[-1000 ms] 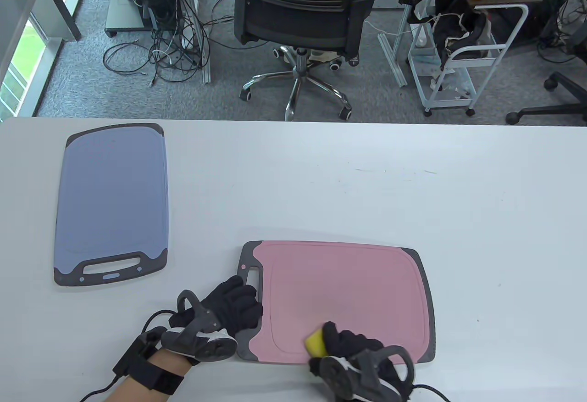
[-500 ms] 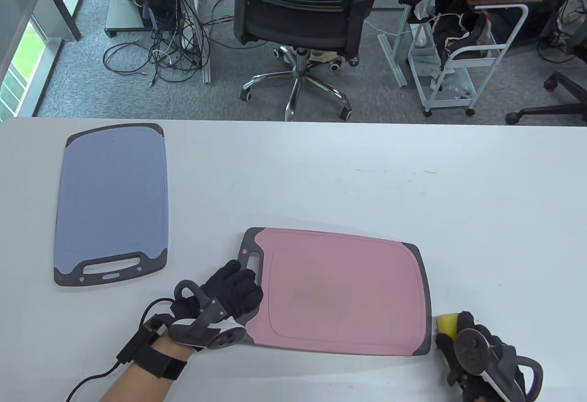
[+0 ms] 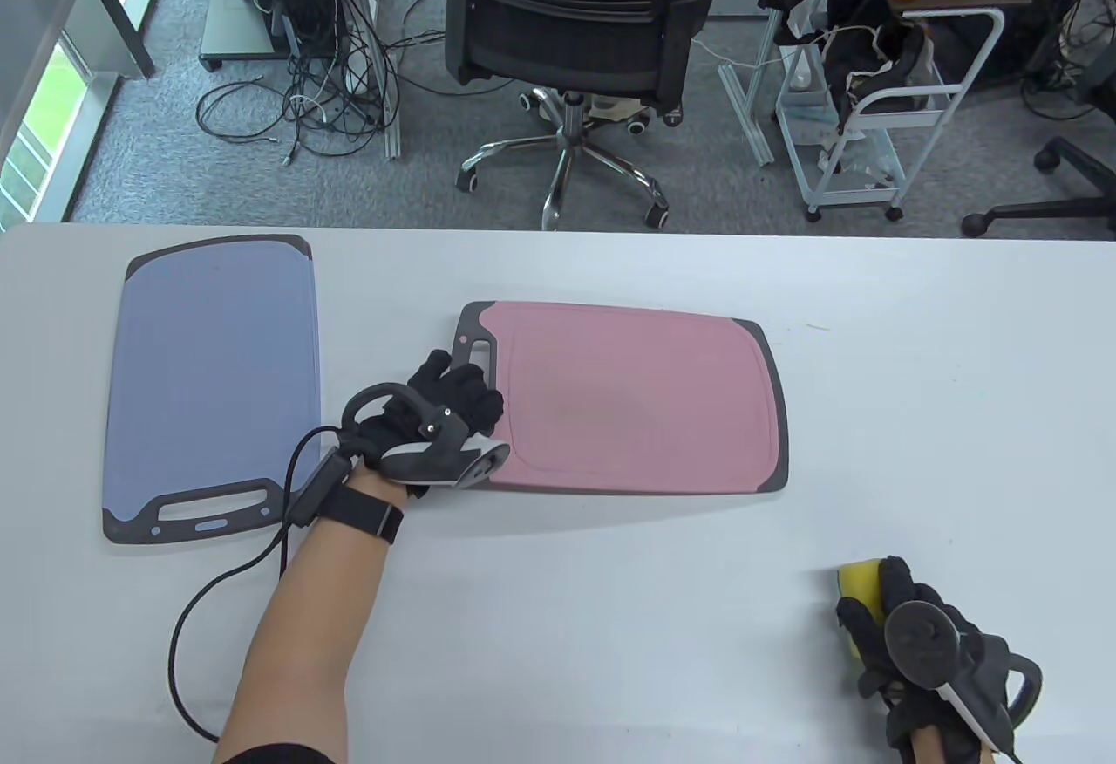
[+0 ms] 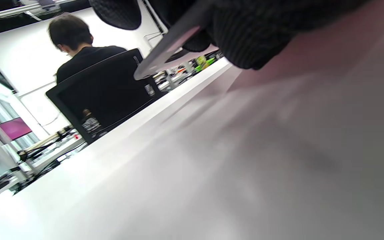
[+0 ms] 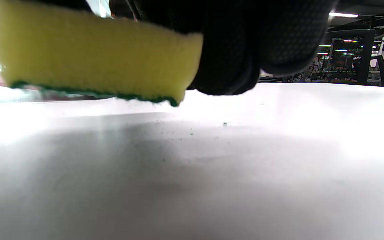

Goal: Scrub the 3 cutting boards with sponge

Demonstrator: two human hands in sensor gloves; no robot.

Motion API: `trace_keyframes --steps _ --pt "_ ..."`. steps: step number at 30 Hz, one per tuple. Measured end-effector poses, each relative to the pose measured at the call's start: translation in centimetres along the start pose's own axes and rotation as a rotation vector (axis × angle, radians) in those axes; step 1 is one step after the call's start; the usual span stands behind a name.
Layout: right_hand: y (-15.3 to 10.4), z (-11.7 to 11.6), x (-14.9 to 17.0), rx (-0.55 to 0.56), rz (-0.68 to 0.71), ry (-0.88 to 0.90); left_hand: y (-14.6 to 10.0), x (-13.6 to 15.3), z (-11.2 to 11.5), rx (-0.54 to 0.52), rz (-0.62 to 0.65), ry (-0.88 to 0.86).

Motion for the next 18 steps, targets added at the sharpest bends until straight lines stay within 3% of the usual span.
trace_keyframes --steps 8,18 --pt "0.1 0.1 -0.4 0.004 0.021 0.03 3.6 1.9 2.4 0.143 -0.036 0.094" --pt "0.0 0.2 -0.4 0.02 0.017 0.019 3.3 2.6 4.0 0.254 -0.073 0.002"
Point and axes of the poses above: the tracker on the back of each hand, its own x axis roughly to the little-finger side, its own y axis roughly from the wrist to the fingertips, z = x × y, the point moved 5 cm from there along y, roughly from the wrist to the fingertips, and after that the axes turned 12 degrees about z, right-handed, at the moved point
